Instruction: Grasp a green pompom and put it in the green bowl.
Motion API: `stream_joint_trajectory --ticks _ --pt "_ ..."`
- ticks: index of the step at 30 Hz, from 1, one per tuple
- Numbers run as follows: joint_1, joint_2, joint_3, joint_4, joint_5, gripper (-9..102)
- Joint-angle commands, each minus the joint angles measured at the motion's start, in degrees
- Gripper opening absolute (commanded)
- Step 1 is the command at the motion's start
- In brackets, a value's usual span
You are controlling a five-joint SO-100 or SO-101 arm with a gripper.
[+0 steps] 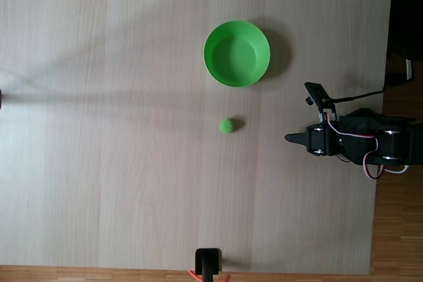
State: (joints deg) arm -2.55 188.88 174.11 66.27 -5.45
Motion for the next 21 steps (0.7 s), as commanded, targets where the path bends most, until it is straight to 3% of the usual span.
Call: stream_joint_trajectory --ticks 1,21 --pt "0.7 3.3 -0.4 -0.4 0.3 0" --pt "0.7 3.3 -0.5 -0.5 -0.4 0"
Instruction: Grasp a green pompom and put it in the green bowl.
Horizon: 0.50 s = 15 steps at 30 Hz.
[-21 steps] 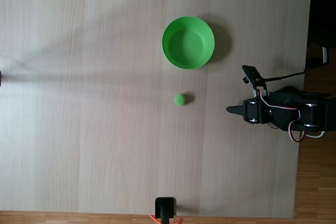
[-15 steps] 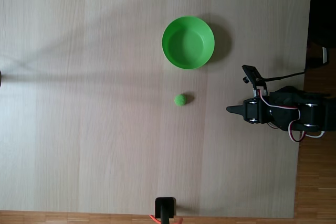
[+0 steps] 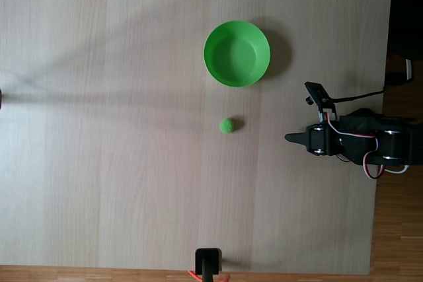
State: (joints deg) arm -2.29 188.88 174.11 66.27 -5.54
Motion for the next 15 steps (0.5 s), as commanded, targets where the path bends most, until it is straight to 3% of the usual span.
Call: stream_joint_trajectory --ticks 1,7,15 --pt "0.4 3.3 -0.7 -0.5 -0.3 0" --pt "0.4 0.8 -7.6 -0.5 -0.3 0" --pt "0.4 -18.5 -21.7 -0.7 -0.3 0"
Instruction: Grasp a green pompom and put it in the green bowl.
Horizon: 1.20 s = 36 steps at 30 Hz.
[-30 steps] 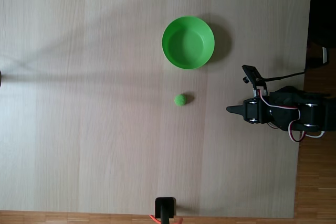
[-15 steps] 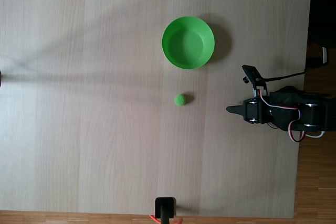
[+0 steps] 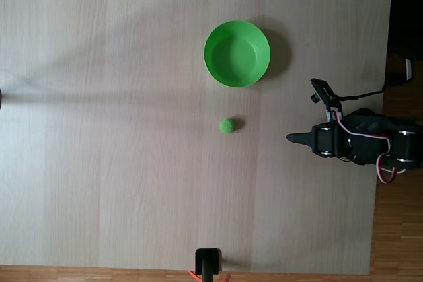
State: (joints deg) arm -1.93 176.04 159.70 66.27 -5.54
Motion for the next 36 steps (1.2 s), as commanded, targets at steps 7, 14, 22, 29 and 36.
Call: stream_joint_trajectory --ticks 7,14,22,29,36 --pt "0.1 -26.9 -27.7 -0.1 -0.4 0" --pt "0.3 -47.2 -45.6 0.3 -0.4 0" --pt "0.3 -64.9 -57.0 0.3 -0.3 0" --pt "0.3 -74.0 -59.6 -0.4 -0.3 0" --pt "0.3 -82.9 -62.6 -0.5 -0.3 11"
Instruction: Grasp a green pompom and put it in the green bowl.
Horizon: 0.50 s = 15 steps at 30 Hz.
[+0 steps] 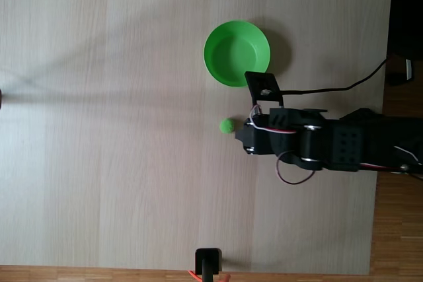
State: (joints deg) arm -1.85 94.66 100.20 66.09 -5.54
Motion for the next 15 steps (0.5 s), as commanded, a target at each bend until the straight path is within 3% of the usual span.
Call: stream_joint_trajectory --ticks 1,9,15 --pt "0.2 -2.6 -3.3 -0.4 -0.4 13" --pt "0.3 -9.2 -3.8 -0.4 -0.4 29" --pt "2.6 -12.3 -3.8 -0.4 -0.4 33"
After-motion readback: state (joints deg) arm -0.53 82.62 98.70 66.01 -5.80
